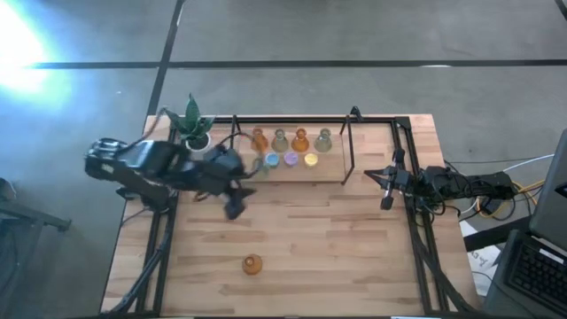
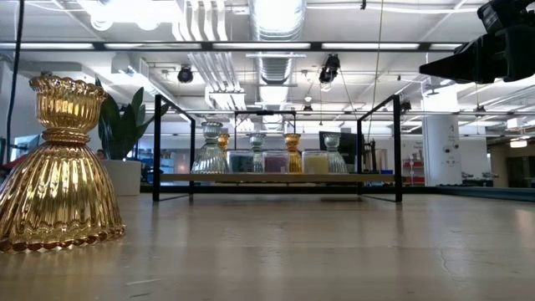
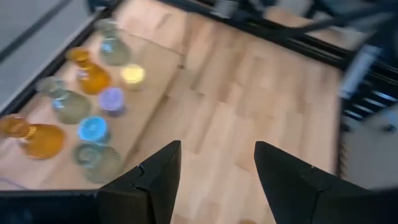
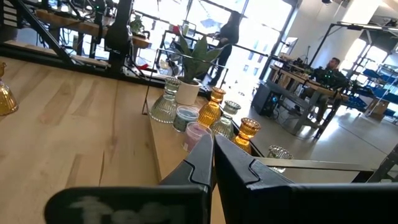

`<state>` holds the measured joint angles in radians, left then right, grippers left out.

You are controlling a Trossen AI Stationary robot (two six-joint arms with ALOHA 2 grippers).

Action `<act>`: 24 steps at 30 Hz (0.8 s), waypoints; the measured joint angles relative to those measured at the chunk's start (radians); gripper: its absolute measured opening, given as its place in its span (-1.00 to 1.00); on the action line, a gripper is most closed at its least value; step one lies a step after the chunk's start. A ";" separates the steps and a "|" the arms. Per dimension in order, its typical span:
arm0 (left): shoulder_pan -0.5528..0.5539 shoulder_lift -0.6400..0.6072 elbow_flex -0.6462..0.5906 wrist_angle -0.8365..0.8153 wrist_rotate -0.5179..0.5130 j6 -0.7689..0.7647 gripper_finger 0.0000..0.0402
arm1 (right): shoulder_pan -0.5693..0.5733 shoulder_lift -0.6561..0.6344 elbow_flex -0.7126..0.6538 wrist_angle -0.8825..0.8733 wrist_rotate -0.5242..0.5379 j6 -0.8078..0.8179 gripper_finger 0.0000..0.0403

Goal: Pick & Place candle stick holders
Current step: Put the yellow glass candlestick on the shelf

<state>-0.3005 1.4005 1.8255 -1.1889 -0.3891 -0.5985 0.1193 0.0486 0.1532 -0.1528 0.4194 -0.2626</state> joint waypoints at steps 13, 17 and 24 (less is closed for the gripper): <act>-0.383 -0.133 -0.273 -0.044 0.031 -0.289 0.04 | 0.000 0.000 0.000 0.000 0.000 0.000 -0.96; -0.432 -0.135 -0.359 -0.018 0.126 -0.384 0.04 | 0.000 0.000 0.000 0.000 0.000 0.000 -0.96; -0.397 -0.135 -0.427 -0.001 0.298 -0.402 0.04 | 0.000 0.000 0.000 0.019 0.001 0.030 -0.96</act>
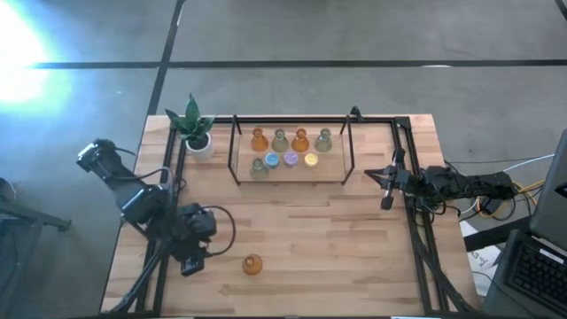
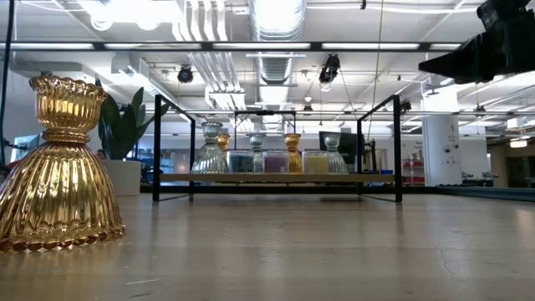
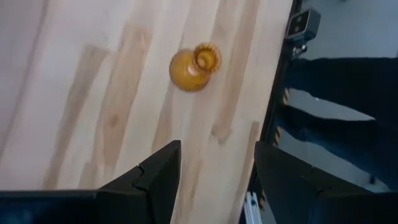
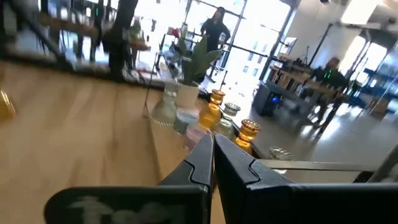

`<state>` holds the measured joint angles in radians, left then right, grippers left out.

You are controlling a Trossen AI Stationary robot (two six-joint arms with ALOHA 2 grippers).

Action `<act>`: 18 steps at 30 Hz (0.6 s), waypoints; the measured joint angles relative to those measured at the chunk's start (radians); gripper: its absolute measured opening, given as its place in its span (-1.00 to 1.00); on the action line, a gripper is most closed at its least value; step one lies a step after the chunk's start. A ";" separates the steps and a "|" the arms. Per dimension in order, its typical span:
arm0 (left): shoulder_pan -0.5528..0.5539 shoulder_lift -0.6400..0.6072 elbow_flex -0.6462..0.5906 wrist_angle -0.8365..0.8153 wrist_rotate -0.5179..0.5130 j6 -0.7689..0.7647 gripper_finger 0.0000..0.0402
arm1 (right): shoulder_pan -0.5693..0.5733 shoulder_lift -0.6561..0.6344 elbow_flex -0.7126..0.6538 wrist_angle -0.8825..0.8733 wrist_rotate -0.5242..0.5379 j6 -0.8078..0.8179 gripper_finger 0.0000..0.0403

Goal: Pick & Place candle stick holders
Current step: Put the yellow glass candlestick on the shelf

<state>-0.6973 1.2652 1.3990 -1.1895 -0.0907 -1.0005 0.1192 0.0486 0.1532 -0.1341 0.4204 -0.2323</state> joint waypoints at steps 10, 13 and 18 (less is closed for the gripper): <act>0.187 0.028 -0.112 0.145 0.225 0.225 0.04 | -0.002 0.010 0.001 0.314 0.068 0.692 -0.96; 0.250 0.058 -0.167 0.201 0.317 0.322 0.04 | -0.002 0.032 0.000 0.302 0.065 0.807 -0.96; 0.292 0.108 -0.192 0.281 0.326 0.482 -0.01 | -0.002 0.104 0.012 0.319 -0.037 0.838 -0.96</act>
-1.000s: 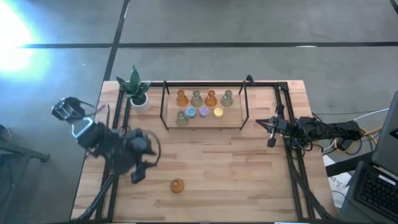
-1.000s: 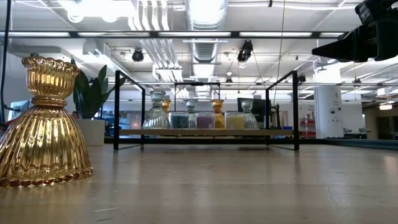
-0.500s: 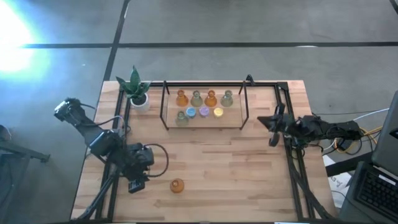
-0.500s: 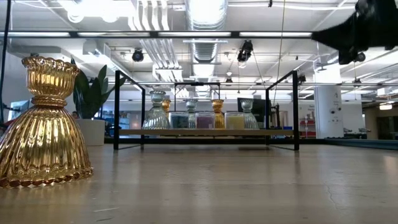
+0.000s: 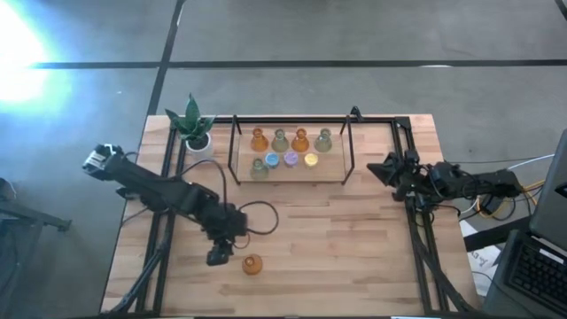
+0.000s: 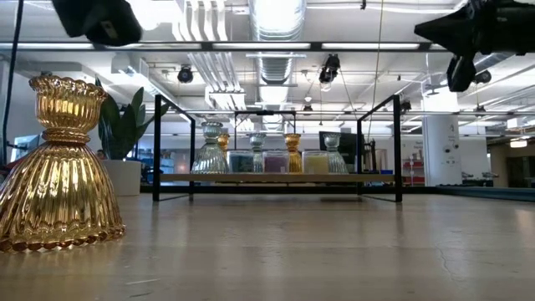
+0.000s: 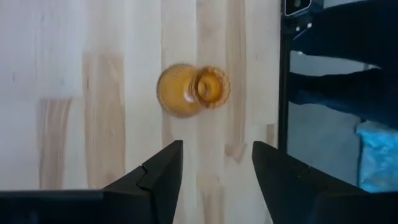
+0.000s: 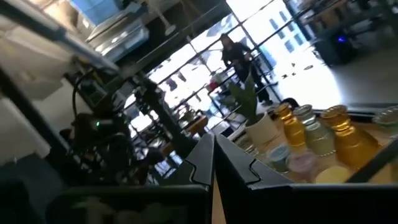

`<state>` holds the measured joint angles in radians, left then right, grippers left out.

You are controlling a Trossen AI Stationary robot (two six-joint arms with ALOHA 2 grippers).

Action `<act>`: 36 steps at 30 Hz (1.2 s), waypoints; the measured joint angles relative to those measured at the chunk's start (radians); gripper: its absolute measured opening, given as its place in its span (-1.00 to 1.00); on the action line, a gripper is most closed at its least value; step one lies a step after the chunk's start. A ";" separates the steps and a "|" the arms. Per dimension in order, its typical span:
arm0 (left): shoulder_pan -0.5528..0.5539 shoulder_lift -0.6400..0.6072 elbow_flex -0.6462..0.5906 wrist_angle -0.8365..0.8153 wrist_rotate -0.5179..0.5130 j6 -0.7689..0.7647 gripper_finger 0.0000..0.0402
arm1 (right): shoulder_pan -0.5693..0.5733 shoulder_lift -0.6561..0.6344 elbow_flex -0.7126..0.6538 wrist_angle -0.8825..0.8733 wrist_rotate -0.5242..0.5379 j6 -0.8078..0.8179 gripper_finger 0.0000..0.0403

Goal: Pick & Place candle stick holders
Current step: Put the yellow glass candlestick on the shelf

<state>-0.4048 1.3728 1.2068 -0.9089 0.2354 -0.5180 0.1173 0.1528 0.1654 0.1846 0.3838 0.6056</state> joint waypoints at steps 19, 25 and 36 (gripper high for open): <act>0.006 0.153 -0.002 0.142 -0.054 0.196 -0.18 | 0.026 0.682 0.604 -0.290 -0.255 -0.216 -0.96; 0.007 0.174 -0.010 0.153 -0.051 0.187 -0.18 | 0.096 0.822 0.749 -0.361 -0.257 -0.213 -0.96; -0.178 0.077 -0.123 0.258 -0.189 -0.029 -0.18 | 0.167 0.911 0.884 -0.533 -0.183 -0.214 -0.96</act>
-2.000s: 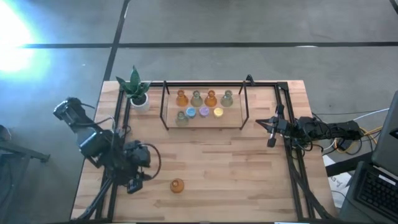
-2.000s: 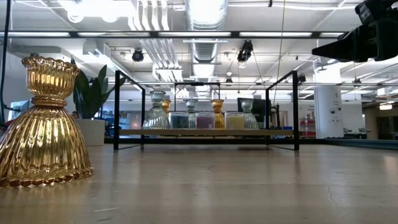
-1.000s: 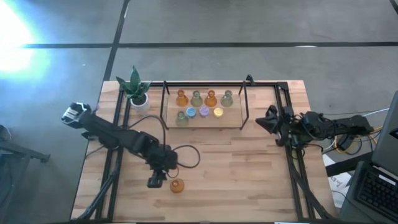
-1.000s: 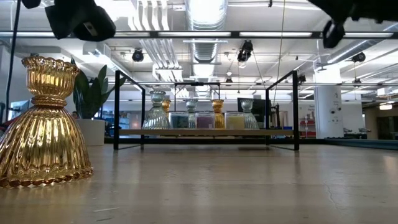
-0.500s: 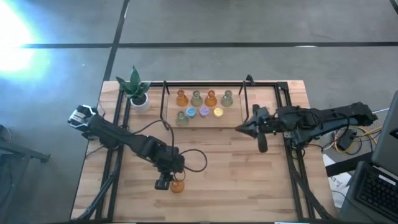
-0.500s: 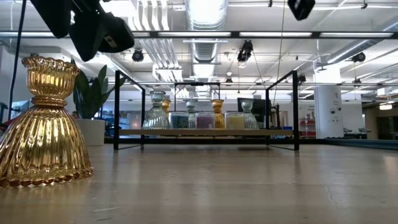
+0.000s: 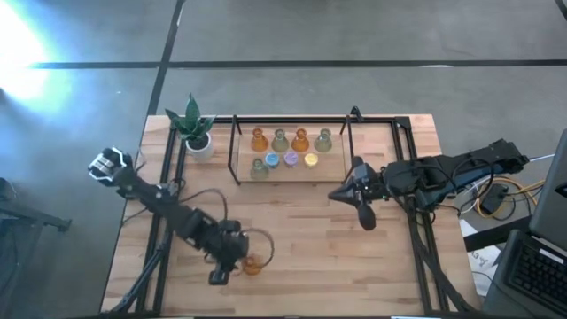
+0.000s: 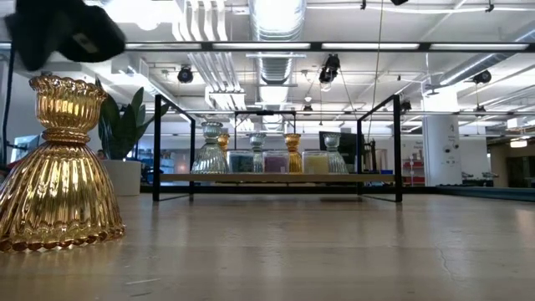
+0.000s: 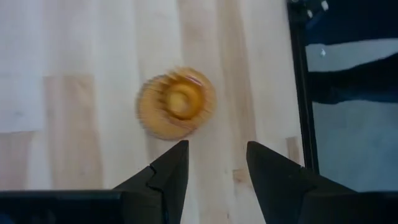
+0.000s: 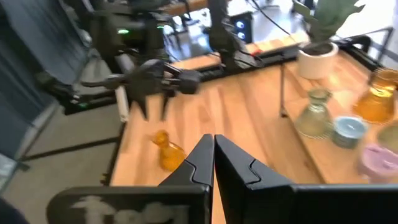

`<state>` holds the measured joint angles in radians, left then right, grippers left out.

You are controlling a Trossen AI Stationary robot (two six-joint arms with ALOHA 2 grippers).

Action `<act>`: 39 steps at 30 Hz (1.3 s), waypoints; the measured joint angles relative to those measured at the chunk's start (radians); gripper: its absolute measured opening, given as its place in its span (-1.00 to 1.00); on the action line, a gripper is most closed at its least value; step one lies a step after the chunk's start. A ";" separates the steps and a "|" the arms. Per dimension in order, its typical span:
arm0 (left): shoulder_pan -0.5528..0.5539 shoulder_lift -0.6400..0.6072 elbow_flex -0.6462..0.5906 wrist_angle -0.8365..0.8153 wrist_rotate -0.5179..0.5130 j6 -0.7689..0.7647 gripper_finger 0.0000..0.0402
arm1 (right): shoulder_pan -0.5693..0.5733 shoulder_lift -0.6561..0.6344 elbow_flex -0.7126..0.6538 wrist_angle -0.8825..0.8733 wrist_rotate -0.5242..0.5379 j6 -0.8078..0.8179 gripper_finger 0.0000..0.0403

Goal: Pick & Place candle stick holders
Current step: Put the yellow glass candlestick on the shelf

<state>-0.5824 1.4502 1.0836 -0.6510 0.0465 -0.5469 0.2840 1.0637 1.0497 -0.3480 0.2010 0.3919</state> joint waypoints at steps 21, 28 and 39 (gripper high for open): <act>-0.076 0.008 -0.309 0.401 -0.171 -0.070 -0.02 | -0.001 -0.077 0.011 -0.018 0.041 0.046 -0.96; -0.065 0.008 -0.351 0.498 -0.214 -0.065 0.41 | -0.002 -0.082 0.011 -0.020 0.126 0.042 -0.96; -0.048 0.057 -0.431 0.778 -0.234 0.084 0.58 | -0.034 -0.086 0.011 -0.019 0.150 -0.004 -0.96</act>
<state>-0.6301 1.5076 0.6526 0.1273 -0.1874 -0.4633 0.2498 0.9779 1.0604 -0.3668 0.3509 0.3879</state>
